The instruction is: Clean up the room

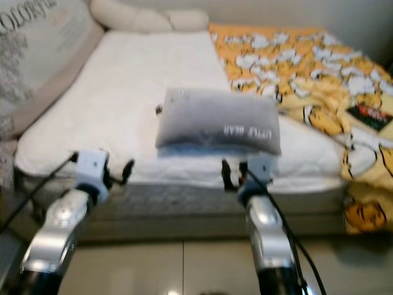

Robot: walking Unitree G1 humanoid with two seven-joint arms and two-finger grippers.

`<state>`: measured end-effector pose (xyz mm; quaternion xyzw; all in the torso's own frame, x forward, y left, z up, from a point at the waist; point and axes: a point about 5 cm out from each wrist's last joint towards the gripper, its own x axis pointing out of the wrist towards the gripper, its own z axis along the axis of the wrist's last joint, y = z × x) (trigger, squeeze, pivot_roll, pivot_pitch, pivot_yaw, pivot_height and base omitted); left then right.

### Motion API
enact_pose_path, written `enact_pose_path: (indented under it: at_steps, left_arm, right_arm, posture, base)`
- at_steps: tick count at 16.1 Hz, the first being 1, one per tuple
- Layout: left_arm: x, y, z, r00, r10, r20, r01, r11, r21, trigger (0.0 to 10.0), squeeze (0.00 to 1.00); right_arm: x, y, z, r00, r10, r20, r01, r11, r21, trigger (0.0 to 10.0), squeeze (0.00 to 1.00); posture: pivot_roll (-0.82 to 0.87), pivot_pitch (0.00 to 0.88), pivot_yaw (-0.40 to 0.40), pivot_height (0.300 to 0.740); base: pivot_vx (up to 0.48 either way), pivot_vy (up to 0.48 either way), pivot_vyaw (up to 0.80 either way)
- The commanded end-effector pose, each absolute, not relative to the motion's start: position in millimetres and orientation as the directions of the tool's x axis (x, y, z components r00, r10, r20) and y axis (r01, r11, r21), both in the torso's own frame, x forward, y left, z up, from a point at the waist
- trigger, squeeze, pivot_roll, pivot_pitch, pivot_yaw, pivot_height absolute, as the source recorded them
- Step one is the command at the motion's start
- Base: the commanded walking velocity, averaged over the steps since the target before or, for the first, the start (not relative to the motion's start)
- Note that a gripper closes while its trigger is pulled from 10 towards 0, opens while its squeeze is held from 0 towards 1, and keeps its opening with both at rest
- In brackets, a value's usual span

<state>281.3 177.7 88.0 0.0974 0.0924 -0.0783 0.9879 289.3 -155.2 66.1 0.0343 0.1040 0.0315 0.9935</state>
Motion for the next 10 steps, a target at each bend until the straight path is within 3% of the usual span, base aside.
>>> enact_pose_path:
  at_steps: [1, 3, 10]
  left_arm:
    - [287.0, 172.5, 94.5, 0.973, -0.152, -0.175, 0.182, 0.968, 0.173, 10.0, 0.28]
    - [287.6, 172.9, 94.5, 0.973, -0.148, -0.176, 0.179, 0.969, 0.173, 10.0, 0.27]
    - [290.6, 174.2, 94.6, 0.975, -0.129, -0.181, 0.161, 0.971, 0.177, 10.0, 0.27]
  right_arm:
    - [290.0, -164.1, 66.2, 0.976, 0.04, -0.213, -0.029, 0.998, 0.053, 10.0, 1.0]
    - [290.6, -165.9, 66.7, 0.977, 0.037, -0.211, -0.029, 0.999, 0.041, 10.0, 1.0]
    - [295.3, -165.3, 71.4, 0.979, 0.072, -0.192, -0.068, 0.997, 0.029, 10.0, 1.0]
  posture:
    - [-0.03, 0.0, -0.006, 0.74]
    - [-0.03, 0.0, -0.006, 0.74]
    - [-0.03, 0.0, -0.005, 0.74]
  base:
    - [0.281, 0.0, -0.8]
    - [0.281, 0.0, -0.69]
    - [0.283, 0.0, 0.0]
